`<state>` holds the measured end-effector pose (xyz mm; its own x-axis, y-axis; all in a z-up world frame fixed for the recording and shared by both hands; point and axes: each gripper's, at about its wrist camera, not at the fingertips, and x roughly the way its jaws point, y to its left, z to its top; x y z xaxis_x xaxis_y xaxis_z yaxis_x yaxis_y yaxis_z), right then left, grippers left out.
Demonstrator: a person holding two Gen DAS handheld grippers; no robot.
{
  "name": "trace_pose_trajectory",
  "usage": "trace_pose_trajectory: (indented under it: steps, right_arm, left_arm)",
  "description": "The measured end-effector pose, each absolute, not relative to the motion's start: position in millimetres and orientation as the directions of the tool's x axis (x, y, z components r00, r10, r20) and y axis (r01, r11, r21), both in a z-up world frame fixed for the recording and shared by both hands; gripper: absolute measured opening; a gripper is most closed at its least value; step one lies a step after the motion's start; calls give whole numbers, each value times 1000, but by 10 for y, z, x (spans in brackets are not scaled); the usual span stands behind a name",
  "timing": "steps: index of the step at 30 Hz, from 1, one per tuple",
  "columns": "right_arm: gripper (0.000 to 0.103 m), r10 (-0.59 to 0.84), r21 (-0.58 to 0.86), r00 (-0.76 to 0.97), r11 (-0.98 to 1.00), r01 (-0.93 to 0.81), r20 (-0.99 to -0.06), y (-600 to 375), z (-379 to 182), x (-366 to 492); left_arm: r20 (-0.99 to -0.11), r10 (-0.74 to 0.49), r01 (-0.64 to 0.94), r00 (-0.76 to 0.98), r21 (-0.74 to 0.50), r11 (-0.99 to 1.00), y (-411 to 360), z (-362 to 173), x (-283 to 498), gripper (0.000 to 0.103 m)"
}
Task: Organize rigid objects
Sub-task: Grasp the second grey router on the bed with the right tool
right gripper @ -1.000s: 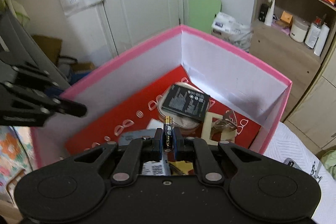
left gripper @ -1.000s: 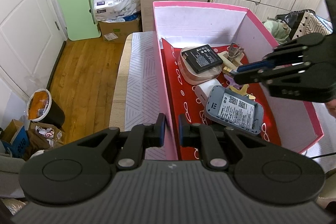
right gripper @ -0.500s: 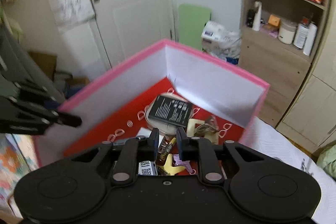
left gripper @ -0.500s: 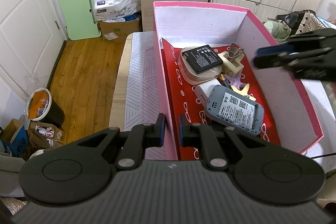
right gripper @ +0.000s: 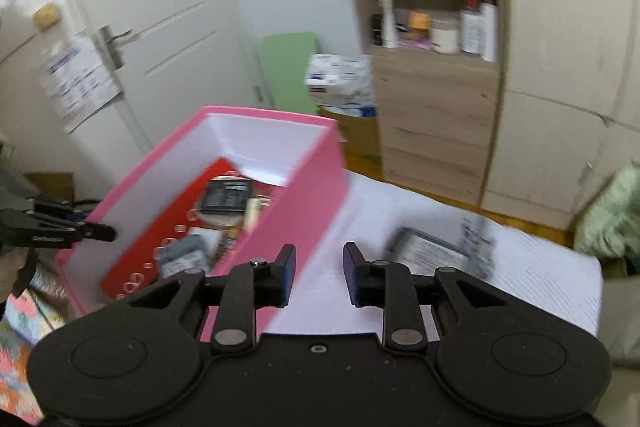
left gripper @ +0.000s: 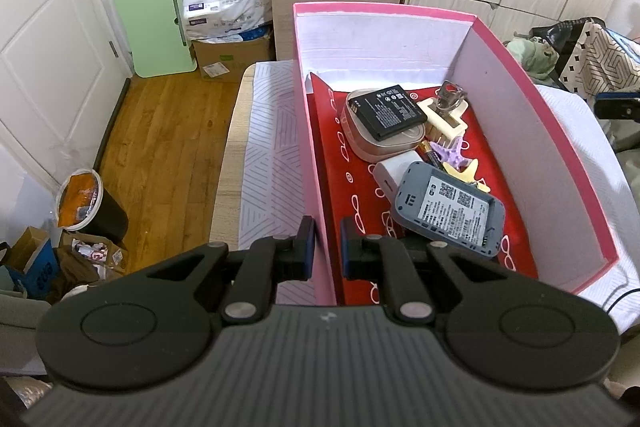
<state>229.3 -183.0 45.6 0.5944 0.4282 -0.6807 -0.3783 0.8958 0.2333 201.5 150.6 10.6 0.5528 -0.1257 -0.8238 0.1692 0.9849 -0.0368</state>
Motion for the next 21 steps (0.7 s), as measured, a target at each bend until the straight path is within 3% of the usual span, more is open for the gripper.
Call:
trace_pose_trajectory:
  steps: [2,4,5,6,16,21]
  right_arm:
    - [36,419,245,600,903,-353,-681,-1983,387,2300]
    - [54,424,234,600,899,-370,-678,-2086,303,2313]
    - [68,429,206,598,890,-406,-676,-2105,250,2312]
    - [71,429,165,598,880,-445,-677,-2114,182,2313]
    - [74,398,58,566,850,-524,-722,-2239,-406,2930]
    - [74,434,-36,510,734,-678,-743,-2125,-437,3208]
  left_arm:
    - [-825,-122,166,552,-34,986,1499,108,2017,10]
    - [-827,-115,160,550,-30,987,1484,112,2024,10]
    - [-827,-111,157,551,-28,987,1476,113,2025,10]
    - [-827,-107,156,552,-23,987,1470,113,2020,10]
    - [-835,-85,151,544,-2,989,1422,119,2042,12]
    - [-837,-82,144,541,-4,990,1424,120,2029,12]
